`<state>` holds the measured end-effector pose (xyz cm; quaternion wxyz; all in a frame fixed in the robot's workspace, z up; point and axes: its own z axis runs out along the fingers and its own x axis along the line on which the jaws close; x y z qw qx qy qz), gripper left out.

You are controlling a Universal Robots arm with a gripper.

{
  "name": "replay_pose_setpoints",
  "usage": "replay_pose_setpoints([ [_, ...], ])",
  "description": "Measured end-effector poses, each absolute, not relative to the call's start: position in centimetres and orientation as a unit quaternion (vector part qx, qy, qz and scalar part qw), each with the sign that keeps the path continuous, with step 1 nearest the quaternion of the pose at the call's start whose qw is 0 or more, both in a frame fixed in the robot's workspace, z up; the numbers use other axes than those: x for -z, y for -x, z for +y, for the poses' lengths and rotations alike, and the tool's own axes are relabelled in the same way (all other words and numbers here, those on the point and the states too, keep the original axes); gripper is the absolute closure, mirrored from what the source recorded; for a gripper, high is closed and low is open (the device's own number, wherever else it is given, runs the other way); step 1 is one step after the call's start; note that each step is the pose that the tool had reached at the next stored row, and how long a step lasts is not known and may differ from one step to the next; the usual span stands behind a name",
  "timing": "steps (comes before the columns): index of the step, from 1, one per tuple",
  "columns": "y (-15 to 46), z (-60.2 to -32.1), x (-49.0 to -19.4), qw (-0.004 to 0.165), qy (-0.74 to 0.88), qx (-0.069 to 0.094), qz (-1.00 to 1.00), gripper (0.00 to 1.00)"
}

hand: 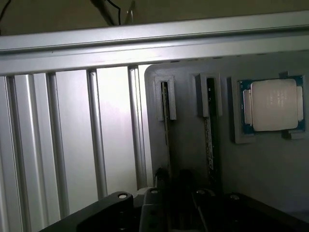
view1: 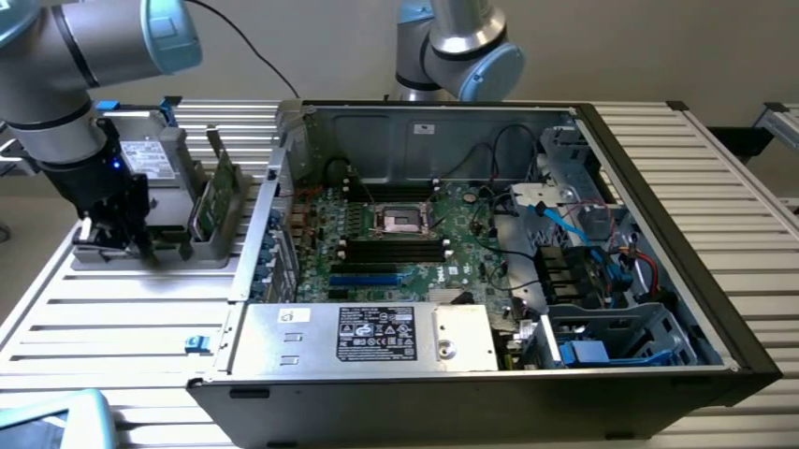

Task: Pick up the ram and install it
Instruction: 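Pick up the ram and move it above insertion slot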

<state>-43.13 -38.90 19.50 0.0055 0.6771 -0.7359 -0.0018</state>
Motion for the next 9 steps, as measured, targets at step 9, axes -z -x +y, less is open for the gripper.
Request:
replay_pose_setpoints([
  [9,43.41,-38.95,-20.14,-0.003,-0.677,-0.002,-0.736,0.85],
])
